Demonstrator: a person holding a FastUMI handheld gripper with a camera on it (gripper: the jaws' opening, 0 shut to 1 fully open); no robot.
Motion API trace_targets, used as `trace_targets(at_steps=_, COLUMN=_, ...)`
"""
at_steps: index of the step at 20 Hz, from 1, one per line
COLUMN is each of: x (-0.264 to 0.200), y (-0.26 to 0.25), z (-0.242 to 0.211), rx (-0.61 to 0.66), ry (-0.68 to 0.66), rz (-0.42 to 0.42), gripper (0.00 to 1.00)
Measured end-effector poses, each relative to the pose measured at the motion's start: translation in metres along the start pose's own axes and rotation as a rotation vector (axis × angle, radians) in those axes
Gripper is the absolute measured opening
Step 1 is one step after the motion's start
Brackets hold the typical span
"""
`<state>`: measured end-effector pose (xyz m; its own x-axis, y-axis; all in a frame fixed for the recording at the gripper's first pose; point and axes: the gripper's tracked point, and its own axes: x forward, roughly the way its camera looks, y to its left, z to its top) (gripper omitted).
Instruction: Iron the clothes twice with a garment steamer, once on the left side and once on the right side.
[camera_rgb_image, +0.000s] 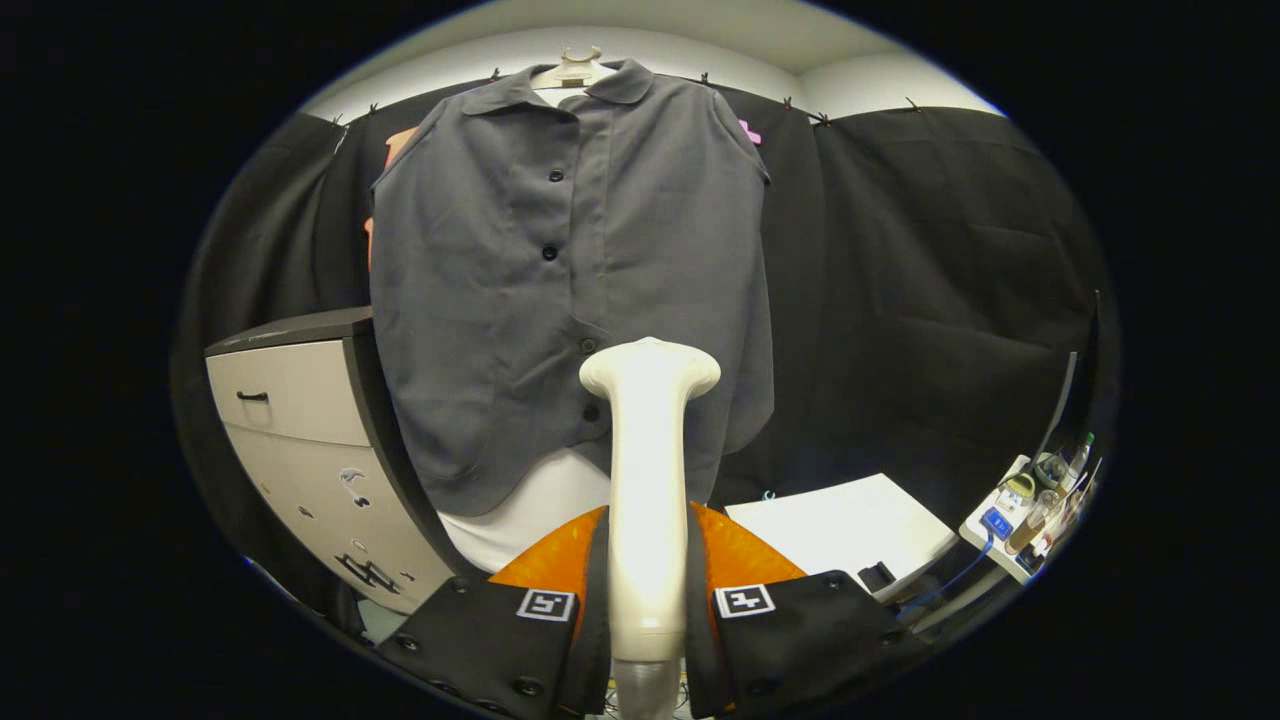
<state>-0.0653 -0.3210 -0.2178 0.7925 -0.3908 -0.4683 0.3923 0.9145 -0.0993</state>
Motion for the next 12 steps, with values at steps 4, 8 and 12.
trace_targets(at_steps=4, x=-0.024, y=0.023, z=0.022, rx=0.001, ry=-0.034, rz=0.027, gripper=0.37)
trace_targets(at_steps=8, x=-0.048, y=0.047, z=0.054, rx=0.016, ry=-0.102, rz=0.065, gripper=0.37)
trace_targets(at_steps=12, x=-0.073, y=0.068, z=0.083, rx=0.0, ry=-0.161, rz=0.092, gripper=0.37)
